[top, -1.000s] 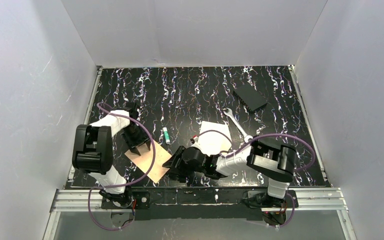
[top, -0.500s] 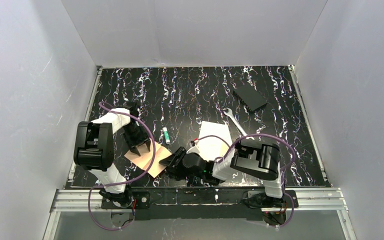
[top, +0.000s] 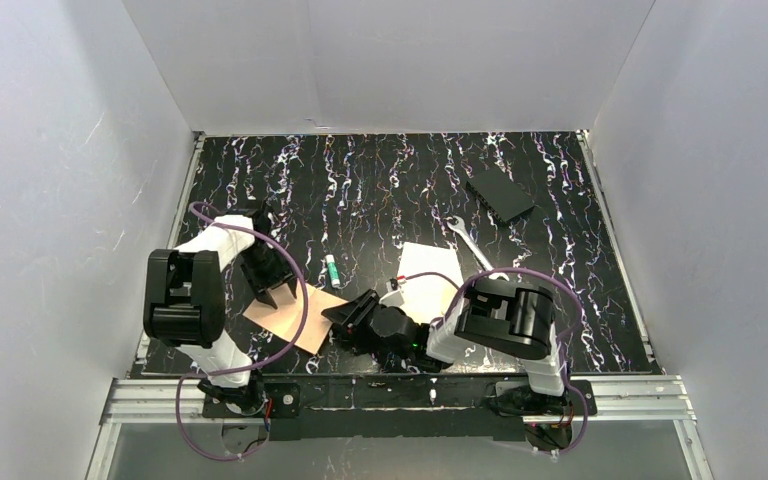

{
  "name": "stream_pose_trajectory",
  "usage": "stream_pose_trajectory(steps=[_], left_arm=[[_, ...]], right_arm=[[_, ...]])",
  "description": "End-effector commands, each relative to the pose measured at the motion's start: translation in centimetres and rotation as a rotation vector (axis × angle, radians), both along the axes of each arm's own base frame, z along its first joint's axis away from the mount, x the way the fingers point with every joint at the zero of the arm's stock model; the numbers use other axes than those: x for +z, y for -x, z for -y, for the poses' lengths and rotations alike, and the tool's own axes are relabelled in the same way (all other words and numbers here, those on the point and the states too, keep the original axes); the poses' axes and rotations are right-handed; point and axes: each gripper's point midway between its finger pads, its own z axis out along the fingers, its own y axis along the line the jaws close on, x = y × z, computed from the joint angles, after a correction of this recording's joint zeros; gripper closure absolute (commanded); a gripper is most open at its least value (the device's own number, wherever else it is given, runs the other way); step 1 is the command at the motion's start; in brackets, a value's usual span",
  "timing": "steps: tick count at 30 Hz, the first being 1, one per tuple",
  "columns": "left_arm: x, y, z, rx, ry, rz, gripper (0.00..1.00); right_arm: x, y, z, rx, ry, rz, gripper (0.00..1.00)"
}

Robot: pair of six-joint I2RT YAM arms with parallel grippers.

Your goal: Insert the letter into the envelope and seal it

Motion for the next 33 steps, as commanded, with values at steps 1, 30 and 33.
stream_pose_trajectory(steps=[1,30,33], left_arm=[[1.7,-0.3,0.0,0.003,0.018,0.036,0.52],[31.4,-7.5,2.8,-0.051,0.238,1.004,0.29],[35.5,-8.7,6.1,-0.212,0.422,1.139,0.29]], right_arm=[[2.1,-0.6,-0.6,-0.032,-0.115,0.045,0.53],[22.9,-7.0,11.1,0.336,0.605,0.706,0.99],[26.0,-8.4,14.1,0.433,0.672,0.815,0.99]])
